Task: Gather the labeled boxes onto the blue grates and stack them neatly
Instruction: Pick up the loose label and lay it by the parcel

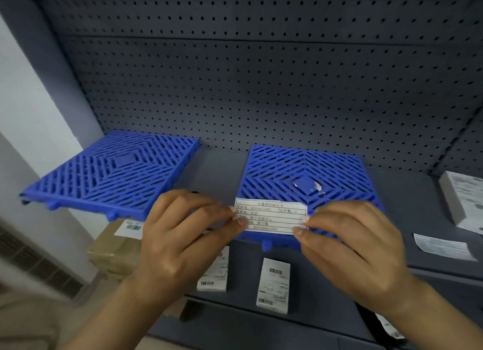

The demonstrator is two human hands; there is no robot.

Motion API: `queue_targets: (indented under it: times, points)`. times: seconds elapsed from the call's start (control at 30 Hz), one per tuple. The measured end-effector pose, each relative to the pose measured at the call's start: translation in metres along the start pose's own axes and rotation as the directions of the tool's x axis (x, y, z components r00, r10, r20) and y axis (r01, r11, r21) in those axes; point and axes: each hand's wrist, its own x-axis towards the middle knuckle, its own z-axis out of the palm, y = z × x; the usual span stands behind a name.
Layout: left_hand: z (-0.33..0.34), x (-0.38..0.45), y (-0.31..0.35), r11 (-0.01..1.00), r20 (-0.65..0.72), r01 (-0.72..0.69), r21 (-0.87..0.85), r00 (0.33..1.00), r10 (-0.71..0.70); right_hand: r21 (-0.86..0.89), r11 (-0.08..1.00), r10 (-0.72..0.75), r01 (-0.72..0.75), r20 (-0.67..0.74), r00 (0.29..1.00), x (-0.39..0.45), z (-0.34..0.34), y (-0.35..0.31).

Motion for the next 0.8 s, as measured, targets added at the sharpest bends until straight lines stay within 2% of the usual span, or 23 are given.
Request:
queue_targets:
  times: [0.13, 0.4, 0.6, 0.8]
  points:
    - [-0.010, -0.008, -0.013, 1.000, 0.065, 0.002, 0.029, 0.998, -0.004, 0.056, 0.998, 0.004, -0.005, 0.019, 1.000, 0.008, 0.017, -0.003]
    - [-0.025, -0.050, -0.054, 0.997, 0.086, 0.056, 0.055, 0.994, -0.060, 0.091, 0.996, 0.003, -0.007, 0.040, 0.999, 0.034, 0.066, -0.025]
    - [-0.042, -0.093, -0.123, 0.998, 0.108, 0.020, 0.052, 0.994, -0.025, 0.084, 0.995, 0.045, -0.050, 0.067, 0.997, 0.061, 0.131, -0.063]
    - [-0.069, -0.143, -0.201, 0.999, 0.242, 0.046, 0.030, 0.969, -0.051, 0.116, 0.982, 0.135, -0.146, 0.095, 0.986, 0.088, 0.216, -0.116]
